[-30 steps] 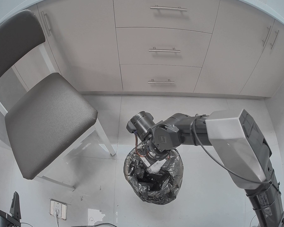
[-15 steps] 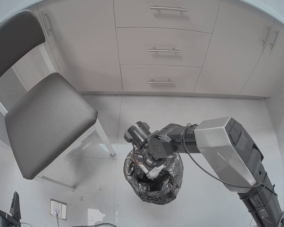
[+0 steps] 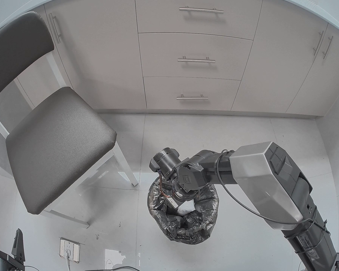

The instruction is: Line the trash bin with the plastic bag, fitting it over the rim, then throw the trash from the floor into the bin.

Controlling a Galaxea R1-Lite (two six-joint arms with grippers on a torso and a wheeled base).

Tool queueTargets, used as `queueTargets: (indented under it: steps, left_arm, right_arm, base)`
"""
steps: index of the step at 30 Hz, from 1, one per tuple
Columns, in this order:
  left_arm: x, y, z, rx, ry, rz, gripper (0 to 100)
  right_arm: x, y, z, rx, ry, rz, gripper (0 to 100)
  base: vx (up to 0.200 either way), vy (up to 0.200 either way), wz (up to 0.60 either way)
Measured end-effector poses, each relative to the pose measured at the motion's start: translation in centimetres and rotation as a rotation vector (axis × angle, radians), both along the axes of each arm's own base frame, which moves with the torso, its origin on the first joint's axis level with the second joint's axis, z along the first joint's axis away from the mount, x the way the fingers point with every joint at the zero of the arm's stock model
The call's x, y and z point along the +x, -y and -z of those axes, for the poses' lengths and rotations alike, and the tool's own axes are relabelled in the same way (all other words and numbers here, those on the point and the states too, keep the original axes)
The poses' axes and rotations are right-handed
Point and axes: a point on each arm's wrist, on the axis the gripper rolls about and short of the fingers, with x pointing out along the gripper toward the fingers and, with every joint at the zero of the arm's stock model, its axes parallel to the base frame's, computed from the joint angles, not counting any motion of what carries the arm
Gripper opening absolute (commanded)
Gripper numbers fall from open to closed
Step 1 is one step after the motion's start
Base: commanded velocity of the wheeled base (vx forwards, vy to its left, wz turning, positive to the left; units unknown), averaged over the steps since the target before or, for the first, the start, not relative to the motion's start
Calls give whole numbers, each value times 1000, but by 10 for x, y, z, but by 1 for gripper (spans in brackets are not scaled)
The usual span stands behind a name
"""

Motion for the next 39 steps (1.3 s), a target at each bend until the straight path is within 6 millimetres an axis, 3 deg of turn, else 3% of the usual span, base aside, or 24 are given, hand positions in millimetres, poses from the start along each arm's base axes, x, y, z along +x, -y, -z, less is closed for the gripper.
queueTargets:
  steps: [18, 19, 31, 39]
  left_arm:
    - [0, 0, 0, 0, 0, 0, 100]
    - [0, 0, 0, 0, 0, 0, 100]
    - [0, 0, 0, 0, 0, 0, 100]
    - [0, 0, 0, 0, 0, -1, 100]
  right_arm:
    - [3, -2, 2, 20, 23, 1, 100]
    - [3, -2, 3, 20, 24, 3, 0]
    - [9, -5, 12, 42, 50, 3, 0]
    - [14, -1, 29, 27, 36, 13, 0]
  base:
    - [0, 0, 0]
    - [0, 0, 0]
    - [0, 0, 0]
    - [0, 0, 0]
